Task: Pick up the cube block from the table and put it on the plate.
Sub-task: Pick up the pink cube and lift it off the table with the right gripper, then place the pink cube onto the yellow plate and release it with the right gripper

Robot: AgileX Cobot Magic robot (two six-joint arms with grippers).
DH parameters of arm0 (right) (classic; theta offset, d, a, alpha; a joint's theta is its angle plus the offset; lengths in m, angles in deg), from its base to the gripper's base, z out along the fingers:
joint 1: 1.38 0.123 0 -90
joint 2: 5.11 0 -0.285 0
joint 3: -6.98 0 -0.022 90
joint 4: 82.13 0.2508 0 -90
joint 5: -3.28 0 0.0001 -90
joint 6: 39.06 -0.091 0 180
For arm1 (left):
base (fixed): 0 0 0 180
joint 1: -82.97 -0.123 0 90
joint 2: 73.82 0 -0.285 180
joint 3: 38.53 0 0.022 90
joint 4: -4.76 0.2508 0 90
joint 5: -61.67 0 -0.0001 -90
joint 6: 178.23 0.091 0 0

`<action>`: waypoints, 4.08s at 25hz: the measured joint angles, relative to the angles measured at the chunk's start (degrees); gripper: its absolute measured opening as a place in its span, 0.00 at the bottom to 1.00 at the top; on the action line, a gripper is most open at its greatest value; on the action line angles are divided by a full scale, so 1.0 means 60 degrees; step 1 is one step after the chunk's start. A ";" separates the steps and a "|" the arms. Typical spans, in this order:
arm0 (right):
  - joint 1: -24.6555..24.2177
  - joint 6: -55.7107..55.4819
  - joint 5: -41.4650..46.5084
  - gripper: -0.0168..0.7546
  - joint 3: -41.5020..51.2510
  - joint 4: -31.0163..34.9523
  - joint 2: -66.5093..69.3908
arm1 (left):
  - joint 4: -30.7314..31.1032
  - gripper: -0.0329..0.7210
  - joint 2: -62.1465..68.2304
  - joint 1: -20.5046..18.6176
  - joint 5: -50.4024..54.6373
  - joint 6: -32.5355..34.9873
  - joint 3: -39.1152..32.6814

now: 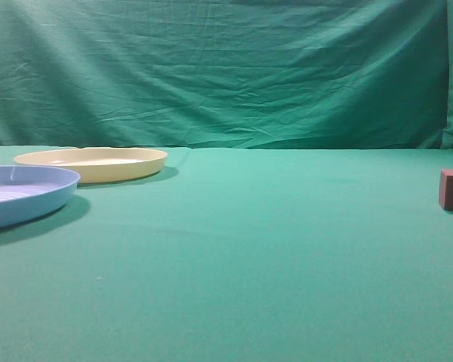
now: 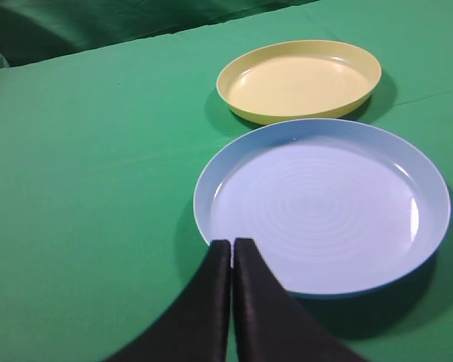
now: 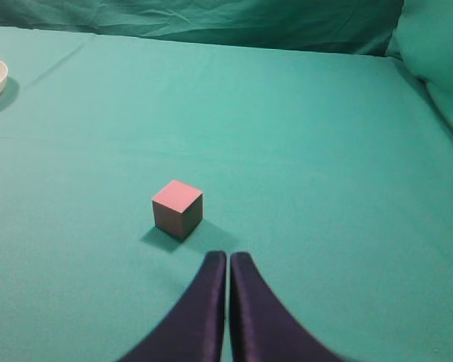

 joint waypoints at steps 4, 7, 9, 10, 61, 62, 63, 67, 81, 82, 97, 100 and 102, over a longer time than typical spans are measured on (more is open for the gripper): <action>0.0000 0.0000 0.0000 0.02 0.0000 0.0000 0.0000 | 0.0000 0.04 0.0000 0.0000 0.0000 0.0000 0.0000; 0.0000 0.0000 0.0000 0.02 0.0000 0.0000 0.0000 | 0.0000 0.04 0.0000 0.0000 0.0000 0.0000 0.0000; 0.0000 0.0000 0.0000 0.02 0.0000 0.0000 0.0000 | 0.0000 0.04 0.0000 0.0000 0.0000 0.0000 0.0000; 0.0000 0.0000 0.0000 0.02 0.0000 0.0000 0.0000 | 0.0000 0.04 0.0000 0.0000 0.0000 0.0000 0.0000; 0.0486 0.3030 0.0887 0.86 -0.6847 0.2109 1.3200 | 0.0000 0.04 0.0000 0.0000 0.0000 0.0000 0.0000; 0.0486 0.2958 0.0820 0.86 -0.6939 0.2109 1.3511 | 0.0000 0.04 0.0000 0.0000 0.0000 0.0000 0.0000; 0.0486 0.2937 0.0709 0.86 -0.7056 0.2109 1.3927 | 0.0000 0.04 0.0000 0.0000 0.0000 0.0000 0.0000; 0.0486 0.2878 0.0434 0.86 -0.7548 0.2109 1.5058 | 0.0000 0.04 0.0000 0.0000 0.0000 0.0000 0.0000; 0.0505 0.3215 0.1815 0.42 -0.9469 0.2284 1.6358 | 0.0000 0.04 0.0000 0.0000 0.0000 0.0000 0.0000; 0.0565 0.3215 0.1929 0.42 -0.9896 0.2486 1.6358 | 0.0000 0.04 0.0000 0.0000 0.0000 0.0000 0.0000; 0.4421 0.3238 0.2037 0.42 -1.7228 0.3006 2.0146 | 0.0000 0.04 0.0000 0.0000 0.0000 0.0000 0.0000; 0.4867 0.3252 0.1913 0.42 -1.8120 0.2923 2.1106 | 0.0000 0.04 0.0000 0.0000 0.0000 0.0000 0.0000; 0.5187 0.3286 0.1665 0.42 -1.8988 0.2903 2.1994 | 0.0000 0.04 0.0000 0.0000 0.0000 0.0000 0.0000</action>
